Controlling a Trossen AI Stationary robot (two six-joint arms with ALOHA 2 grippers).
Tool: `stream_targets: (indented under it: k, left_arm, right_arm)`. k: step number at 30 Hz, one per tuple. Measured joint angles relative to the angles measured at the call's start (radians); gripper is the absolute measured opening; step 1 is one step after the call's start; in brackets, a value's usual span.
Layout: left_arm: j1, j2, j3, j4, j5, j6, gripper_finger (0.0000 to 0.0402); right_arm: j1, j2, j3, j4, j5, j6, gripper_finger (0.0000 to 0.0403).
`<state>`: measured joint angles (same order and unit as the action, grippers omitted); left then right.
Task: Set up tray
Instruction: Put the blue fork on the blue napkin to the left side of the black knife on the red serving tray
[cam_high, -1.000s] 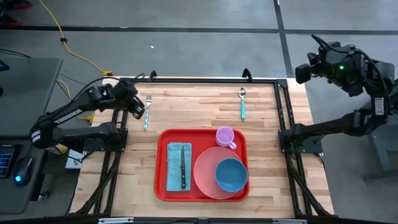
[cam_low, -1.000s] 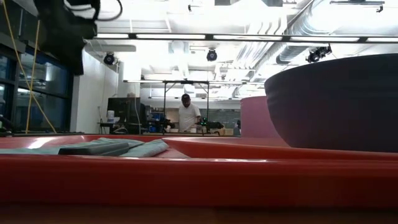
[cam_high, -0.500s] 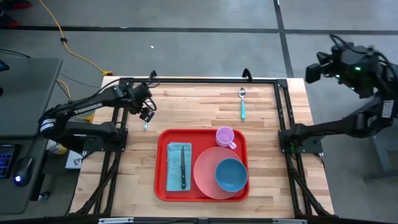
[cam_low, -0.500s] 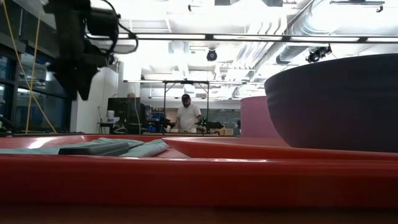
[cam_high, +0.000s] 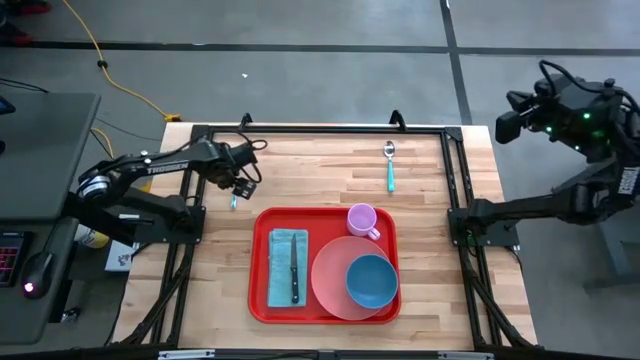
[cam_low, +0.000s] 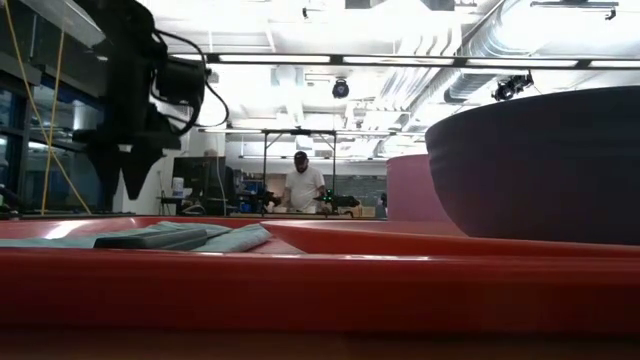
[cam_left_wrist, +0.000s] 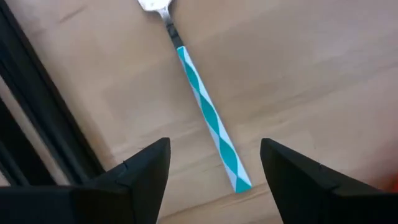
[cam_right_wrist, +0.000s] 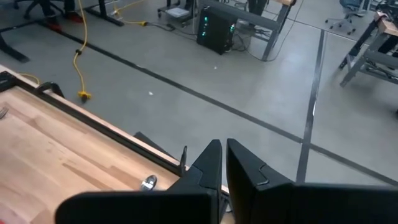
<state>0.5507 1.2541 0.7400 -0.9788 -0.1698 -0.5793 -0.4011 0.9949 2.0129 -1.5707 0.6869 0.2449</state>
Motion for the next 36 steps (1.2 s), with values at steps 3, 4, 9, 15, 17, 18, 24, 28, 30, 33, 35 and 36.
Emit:
stream_targets:
  k: [3,4,9,15,17,18,24,28,30,33,35,36]
  left_arm:
    - [0.000,0.039,-0.010,0.014,0.008,-0.058,0.0279]
    - [0.000,0.049,-0.011,0.023,0.013,-0.072,0.0278]
    - [0.000,0.089,-0.025,0.070,0.039,-0.131,0.0273]
    - [0.000,0.119,-0.064,0.107,0.087,-0.186,0.0271]
    - [0.000,0.119,-0.084,0.124,0.101,-0.194,0.0269]
    - [0.000,0.119,-0.093,0.134,0.108,-0.200,0.0269]
    - [0.000,0.115,-0.140,0.189,0.131,-0.216,0.0265]
    - [0.000,0.116,-0.150,0.198,0.130,-0.215,0.0248]
    - [0.000,0.116,-0.150,0.201,0.124,-0.215,0.0233]
    - [-0.001,0.116,-0.150,0.204,0.115,-0.215,0.0205]
    - [-0.001,0.116,-0.150,0.206,0.112,-0.215,0.0186]
    - [-0.001,0.116,-0.150,0.206,0.112,-0.214,0.0176]
  right_arm:
    - [0.000,-0.002,0.000,0.000,-0.004,-0.009,0.0000]
    - [0.000,-0.002,0.000,0.000,-0.003,-0.012,0.0000]
    - [0.000,-0.002,0.000,0.000,-0.001,-0.022,0.0000]
    - [0.000,-0.002,0.000,0.000,-0.002,-0.037,0.0000]
    - [0.000,0.000,0.000,0.000,-0.003,-0.038,0.0000]
    - [0.000,0.000,0.000,0.000,-0.003,-0.041,0.0000]
    - [0.000,-0.002,0.000,0.000,-0.002,-0.047,0.0000]
    - [0.000,-0.002,0.000,0.000,-0.002,-0.054,0.0000]
    - [0.000,-0.002,0.000,0.000,-0.002,-0.056,0.0000]
    - [0.000,-0.002,0.000,0.000,-0.002,-0.056,0.0000]
    - [0.000,-0.002,0.000,0.000,-0.003,-0.056,0.0000]
    - [0.000,-0.002,0.000,0.000,-0.005,-0.058,0.0000]
